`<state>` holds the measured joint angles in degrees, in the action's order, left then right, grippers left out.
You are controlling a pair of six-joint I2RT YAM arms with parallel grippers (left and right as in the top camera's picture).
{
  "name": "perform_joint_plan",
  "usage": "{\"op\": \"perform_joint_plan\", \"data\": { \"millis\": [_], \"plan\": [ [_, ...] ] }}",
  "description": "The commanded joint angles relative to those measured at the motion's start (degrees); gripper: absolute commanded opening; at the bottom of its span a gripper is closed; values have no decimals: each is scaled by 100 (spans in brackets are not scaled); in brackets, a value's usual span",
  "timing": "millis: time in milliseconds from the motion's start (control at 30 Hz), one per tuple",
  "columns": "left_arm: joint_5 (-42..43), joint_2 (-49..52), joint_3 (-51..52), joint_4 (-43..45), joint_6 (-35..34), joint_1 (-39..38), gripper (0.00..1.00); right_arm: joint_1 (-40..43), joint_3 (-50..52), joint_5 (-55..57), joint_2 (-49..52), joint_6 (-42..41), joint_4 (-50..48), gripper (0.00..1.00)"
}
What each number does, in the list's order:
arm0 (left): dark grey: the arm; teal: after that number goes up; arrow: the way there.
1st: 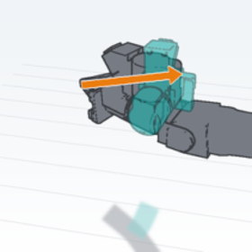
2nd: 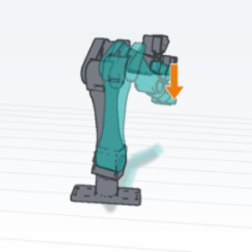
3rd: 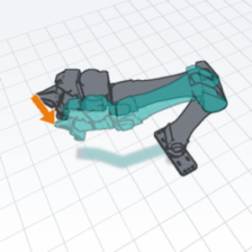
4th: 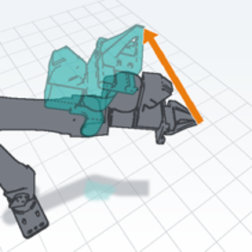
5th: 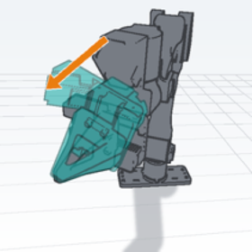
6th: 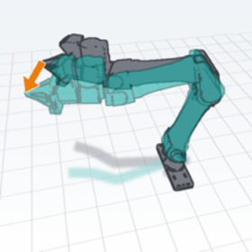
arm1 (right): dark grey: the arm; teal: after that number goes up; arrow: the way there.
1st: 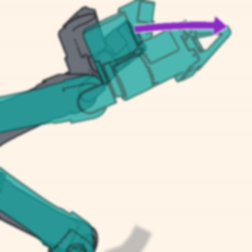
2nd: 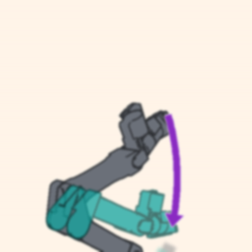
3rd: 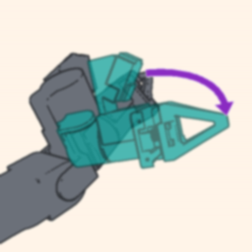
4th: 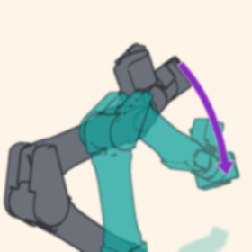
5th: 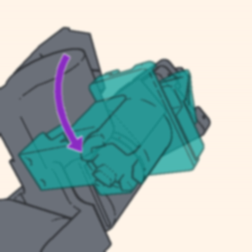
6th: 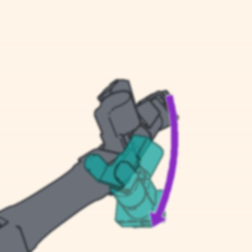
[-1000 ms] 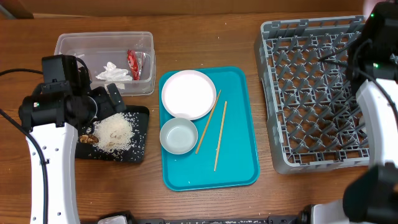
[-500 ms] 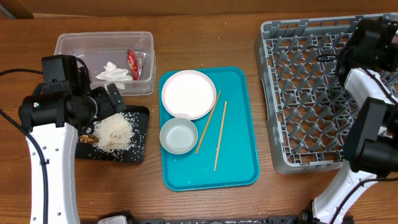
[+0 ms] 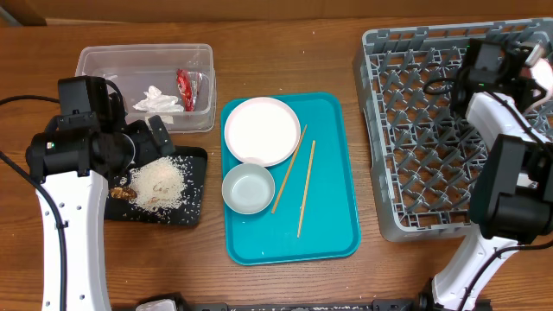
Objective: Sort waste into correct bins and load items into the dishwasher
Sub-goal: 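Lift the pink bowl and place it in the back of the rack, then reach the right gripper to the grey bowl and grasp its rim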
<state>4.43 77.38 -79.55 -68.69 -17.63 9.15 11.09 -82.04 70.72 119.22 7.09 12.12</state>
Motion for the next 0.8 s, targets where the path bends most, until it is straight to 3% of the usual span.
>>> {"op": "perform_joint_plan", "data": {
  "millis": [0, 133, 267, 433, 633, 767],
  "plan": [
    [-13, 9, -81, 13, -20, 24, 100, -168, 26, -326, 48, -328, 74, 26],
    [-13, 9, -81, 13, -20, 24, 100, -313, 26, -328, -103, -328, 177, 47],
    [-13, 9, -81, 13, -20, 24, 100, -404, 11, -450, -568, -328, 175, 52],
    [-13, 9, -81, 13, -20, 24, 100, -533, -55, -1517, -1405, -328, 579, 56],
    [-13, 9, -81, 13, -20, 24, 100, -1038, -57, -4315, -2227, -446, 1746, 63],
    [-15, 9, -81, 13, -20, 24, 100, -1759, -52, -6913, -2374, -1294, 2649, 62]
  ]
}}
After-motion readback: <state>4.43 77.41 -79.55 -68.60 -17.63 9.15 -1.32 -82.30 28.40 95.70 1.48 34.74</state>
